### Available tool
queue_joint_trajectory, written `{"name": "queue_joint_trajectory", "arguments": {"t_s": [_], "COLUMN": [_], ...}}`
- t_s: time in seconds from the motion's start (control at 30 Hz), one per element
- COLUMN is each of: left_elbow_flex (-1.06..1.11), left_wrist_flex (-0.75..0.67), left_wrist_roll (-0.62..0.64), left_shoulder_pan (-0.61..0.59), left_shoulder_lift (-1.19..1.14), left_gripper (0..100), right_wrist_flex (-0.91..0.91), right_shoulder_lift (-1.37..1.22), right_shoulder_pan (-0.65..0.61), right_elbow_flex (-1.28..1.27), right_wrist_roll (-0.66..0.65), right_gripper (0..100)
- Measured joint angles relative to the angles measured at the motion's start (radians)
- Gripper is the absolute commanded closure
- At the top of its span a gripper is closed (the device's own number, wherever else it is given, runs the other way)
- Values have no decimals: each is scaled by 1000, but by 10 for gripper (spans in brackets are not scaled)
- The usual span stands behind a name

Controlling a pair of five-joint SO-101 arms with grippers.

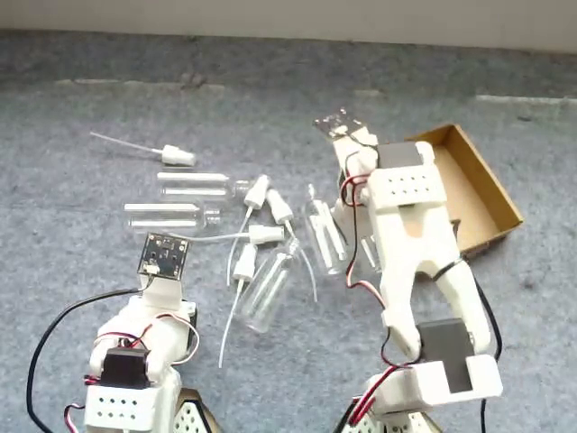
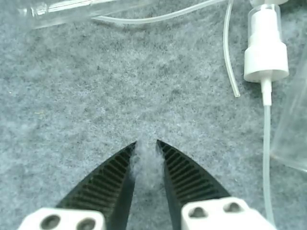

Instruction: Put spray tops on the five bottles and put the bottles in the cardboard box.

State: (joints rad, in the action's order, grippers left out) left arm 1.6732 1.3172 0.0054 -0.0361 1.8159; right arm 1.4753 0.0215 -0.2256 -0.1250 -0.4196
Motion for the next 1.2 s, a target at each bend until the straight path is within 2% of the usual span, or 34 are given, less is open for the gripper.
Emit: {"name": "queue_joint_trajectory", "arguments": {"t_s": [0.33,0.63,0.77,1.03,1.2], "left_elbow_flex": [0,0,0,0,0], "left_wrist_flex": [0,0,0,0,0], "left_wrist_roll": [0,0,0,0,0], "left_shoulder_pan": [0,0,0,0,0], "left_shoulder_lift": [0,0,0,0,0], "left_gripper": [993,993,993,993,993], "right_wrist_flex": [-17,-57,-69,-75,-143], "right_shoulder_lift": [-235,-249,-249,-249,-249], "right_shoulder_pan": [-8,-58,-55,-57,-6], "right_elbow_flex": [178,209,209,176,138], "right_wrist_roll": [0,0,0,0,0], "right_gripper": [716,742,796,796,796]}}
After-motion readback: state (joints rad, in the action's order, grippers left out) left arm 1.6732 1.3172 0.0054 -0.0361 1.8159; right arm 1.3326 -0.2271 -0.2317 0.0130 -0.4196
